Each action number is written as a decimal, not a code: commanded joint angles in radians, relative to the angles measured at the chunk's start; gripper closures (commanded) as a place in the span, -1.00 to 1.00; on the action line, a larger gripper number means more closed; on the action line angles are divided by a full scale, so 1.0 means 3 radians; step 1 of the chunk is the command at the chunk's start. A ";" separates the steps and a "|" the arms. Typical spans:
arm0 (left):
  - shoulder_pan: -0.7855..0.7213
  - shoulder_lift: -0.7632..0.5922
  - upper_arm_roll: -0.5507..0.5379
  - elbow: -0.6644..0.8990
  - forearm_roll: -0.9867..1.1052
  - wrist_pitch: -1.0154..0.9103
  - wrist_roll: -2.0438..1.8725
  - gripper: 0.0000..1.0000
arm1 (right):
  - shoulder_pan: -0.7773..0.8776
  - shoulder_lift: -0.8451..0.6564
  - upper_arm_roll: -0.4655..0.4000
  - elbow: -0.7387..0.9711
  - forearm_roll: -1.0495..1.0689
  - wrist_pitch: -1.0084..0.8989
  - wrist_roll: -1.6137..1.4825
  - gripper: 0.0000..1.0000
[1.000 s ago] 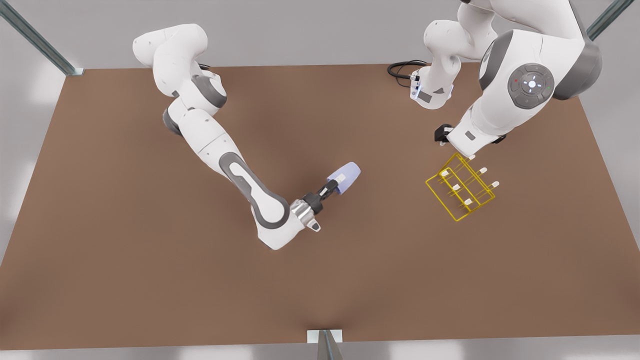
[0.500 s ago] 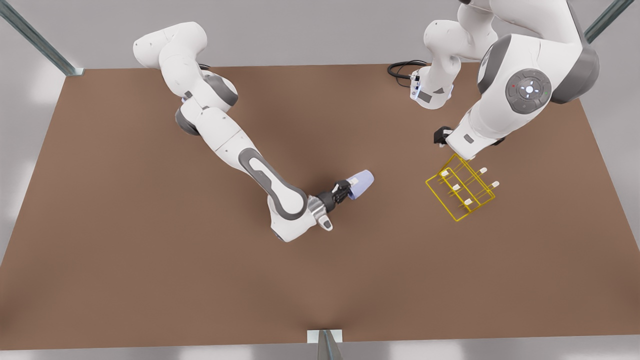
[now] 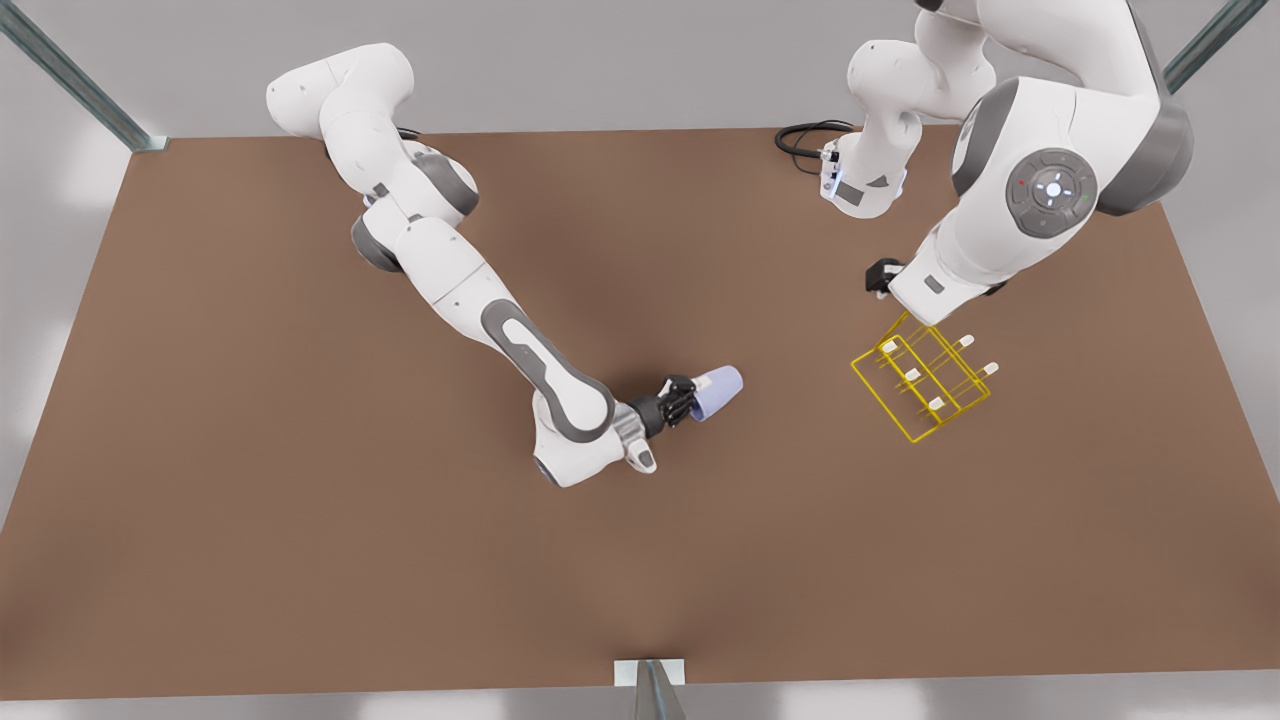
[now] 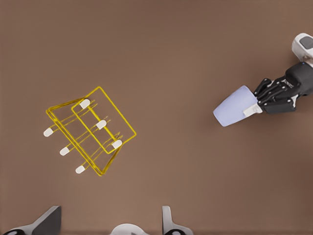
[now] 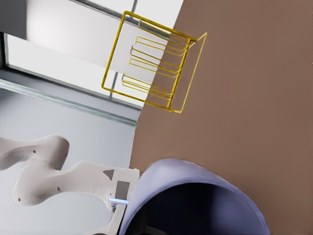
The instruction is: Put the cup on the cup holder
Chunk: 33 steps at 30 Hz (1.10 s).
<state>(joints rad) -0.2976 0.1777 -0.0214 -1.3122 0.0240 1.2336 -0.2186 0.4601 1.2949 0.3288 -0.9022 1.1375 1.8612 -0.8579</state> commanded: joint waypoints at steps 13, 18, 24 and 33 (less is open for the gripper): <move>0.0005 0.0001 0.0000 0.0002 0.0002 0.0014 -0.0003 -1.00 | -0.0081 -0.0057 -0.0252 -0.0040 -0.0202 0.0142 -0.0684 -1.00; -0.0368 0.0282 -0.0016 0.0094 -0.0029 0.0234 0.0293 -1.00 | -0.0613 -0.0517 -0.0237 -0.0091 -0.1035 -0.0431 -0.0648 -1.00; -0.1151 0.1330 -0.0011 0.0048 -0.0591 0.1293 0.2247 -1.00 | -0.1181 -0.1514 -0.0247 -0.0040 -0.2518 -0.0978 0.0200 -1.00; -0.1089 0.1494 0.0000 -0.0795 -0.0602 0.3194 0.3214 -1.00 | -0.1380 -0.3324 -0.0661 -0.1446 -0.3986 -0.1331 0.3085 -1.00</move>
<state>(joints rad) -0.6229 0.6252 -0.0214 -1.5421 -0.1492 1.9357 0.2142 0.0569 0.3339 0.1356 -1.3023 0.0341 1.5195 -0.6588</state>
